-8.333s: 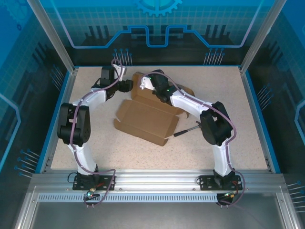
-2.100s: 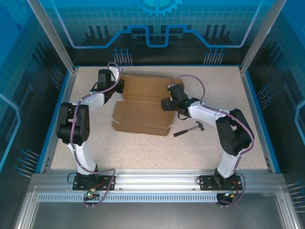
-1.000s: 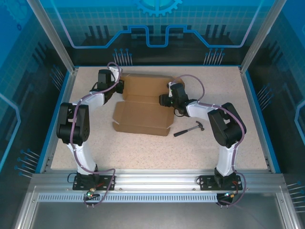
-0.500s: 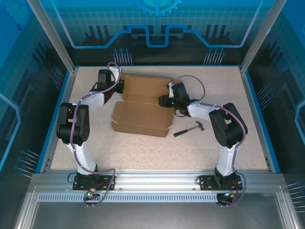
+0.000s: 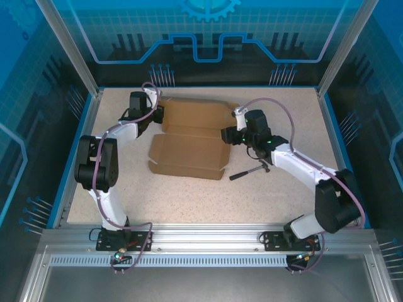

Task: Fold the paper box

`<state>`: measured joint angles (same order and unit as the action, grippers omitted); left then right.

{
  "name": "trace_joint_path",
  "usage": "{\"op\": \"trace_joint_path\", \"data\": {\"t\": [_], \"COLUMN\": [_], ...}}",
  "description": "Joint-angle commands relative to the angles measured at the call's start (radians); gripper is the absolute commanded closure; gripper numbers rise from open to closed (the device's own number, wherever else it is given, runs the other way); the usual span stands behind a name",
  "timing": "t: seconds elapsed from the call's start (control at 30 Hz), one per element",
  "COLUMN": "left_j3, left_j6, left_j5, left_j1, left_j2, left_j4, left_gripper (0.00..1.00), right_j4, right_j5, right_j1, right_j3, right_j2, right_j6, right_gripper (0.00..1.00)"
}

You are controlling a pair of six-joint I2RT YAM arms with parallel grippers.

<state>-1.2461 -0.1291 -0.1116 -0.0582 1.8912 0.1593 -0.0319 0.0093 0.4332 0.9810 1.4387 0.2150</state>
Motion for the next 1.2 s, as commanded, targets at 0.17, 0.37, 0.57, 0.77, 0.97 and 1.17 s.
{"op": "trace_joint_path", "data": {"t": [0.17, 0.37, 0.57, 0.77, 0.97, 1.17], "left_j3": [-0.007, -0.007, -0.007, -0.01, -0.012, -0.014], "left_j6": [0.02, 0.02, 0.023, 0.022, 0.021, 0.023], "left_j5": [-0.018, -0.018, -0.025, -0.026, -0.028, -0.033], "left_j1": [0.002, 0.003, 0.002, 0.003, 0.001, 0.001], "left_j2": [-0.044, -0.049, -0.046, -0.047, -0.044, -0.044], "left_j4": [-0.017, -0.018, -0.019, -0.023, -0.026, -0.027], "left_gripper": [1.0, 1.0, 1.0, 1.0, 1.0, 1.0], "right_j4": [-0.03, -0.076, -0.092, -0.084, -0.08, -0.102], "right_j5": [-0.097, -0.163, -0.308, -0.358, -0.368, -0.405], "right_j1": [-0.251, -0.322, -0.315, -0.267, -0.231, -0.224], "right_j3": [-0.009, 0.101, 0.202, 0.218, 0.213, 0.253], "right_j2": [0.0, 0.172, 0.315, 0.354, 0.348, 0.374], "right_j6": [0.004, 0.014, -0.005, -0.021, -0.045, -0.093], "right_gripper": [0.51, 0.61, 0.66, 0.6, 0.52, 0.48]}}
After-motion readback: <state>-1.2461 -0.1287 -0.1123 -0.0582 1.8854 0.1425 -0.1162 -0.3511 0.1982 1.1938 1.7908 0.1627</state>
